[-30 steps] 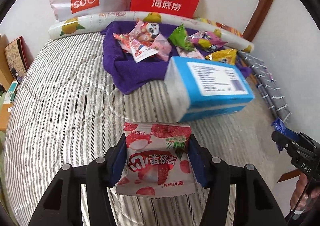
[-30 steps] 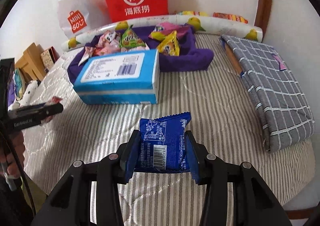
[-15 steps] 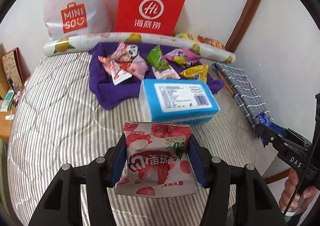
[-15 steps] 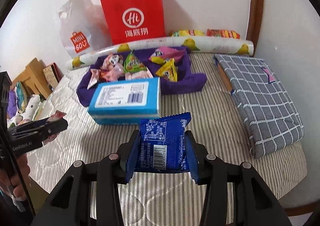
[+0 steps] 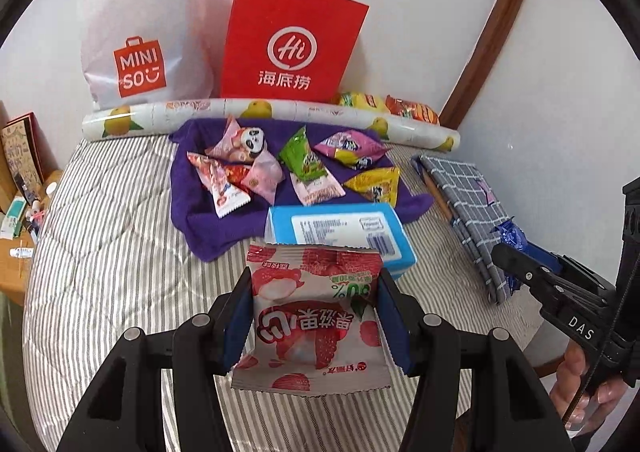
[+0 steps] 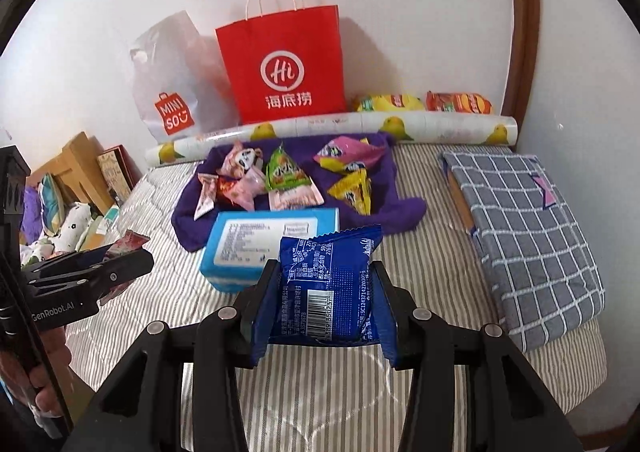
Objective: Organize snacks
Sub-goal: 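Carry the strawberry bag and the blue packet over the purple towel, then lower both snacks onto the purple towel and open both grippers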
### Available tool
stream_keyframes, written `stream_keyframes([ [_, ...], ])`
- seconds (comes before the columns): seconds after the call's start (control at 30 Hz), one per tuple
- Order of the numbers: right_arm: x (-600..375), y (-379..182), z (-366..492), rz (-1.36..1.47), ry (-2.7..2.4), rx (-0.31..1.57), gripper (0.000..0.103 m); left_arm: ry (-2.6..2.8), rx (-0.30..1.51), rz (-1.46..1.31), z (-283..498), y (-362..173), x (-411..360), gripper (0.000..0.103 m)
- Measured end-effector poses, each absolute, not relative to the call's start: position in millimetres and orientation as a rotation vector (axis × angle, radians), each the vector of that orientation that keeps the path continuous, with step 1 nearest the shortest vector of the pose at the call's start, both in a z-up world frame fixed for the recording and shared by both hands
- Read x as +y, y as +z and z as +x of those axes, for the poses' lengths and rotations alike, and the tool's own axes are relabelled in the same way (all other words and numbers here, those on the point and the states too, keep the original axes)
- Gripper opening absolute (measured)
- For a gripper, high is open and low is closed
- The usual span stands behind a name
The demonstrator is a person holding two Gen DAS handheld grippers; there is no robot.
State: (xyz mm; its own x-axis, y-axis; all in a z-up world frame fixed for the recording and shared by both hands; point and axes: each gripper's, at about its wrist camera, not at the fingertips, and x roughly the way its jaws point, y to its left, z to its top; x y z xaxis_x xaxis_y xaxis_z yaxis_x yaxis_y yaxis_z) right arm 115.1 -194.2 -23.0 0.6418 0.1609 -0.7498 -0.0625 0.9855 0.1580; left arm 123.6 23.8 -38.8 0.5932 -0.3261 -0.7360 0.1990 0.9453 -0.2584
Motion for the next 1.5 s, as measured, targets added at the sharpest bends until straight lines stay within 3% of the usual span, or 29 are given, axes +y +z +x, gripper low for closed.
stream_keyframes([
  [1.5,-185.3,7.2,224.1,0.093,0.166,0.792,0.044,-0.307,0.809,-0.147,219.8,9.1,28.4,0.055],
])
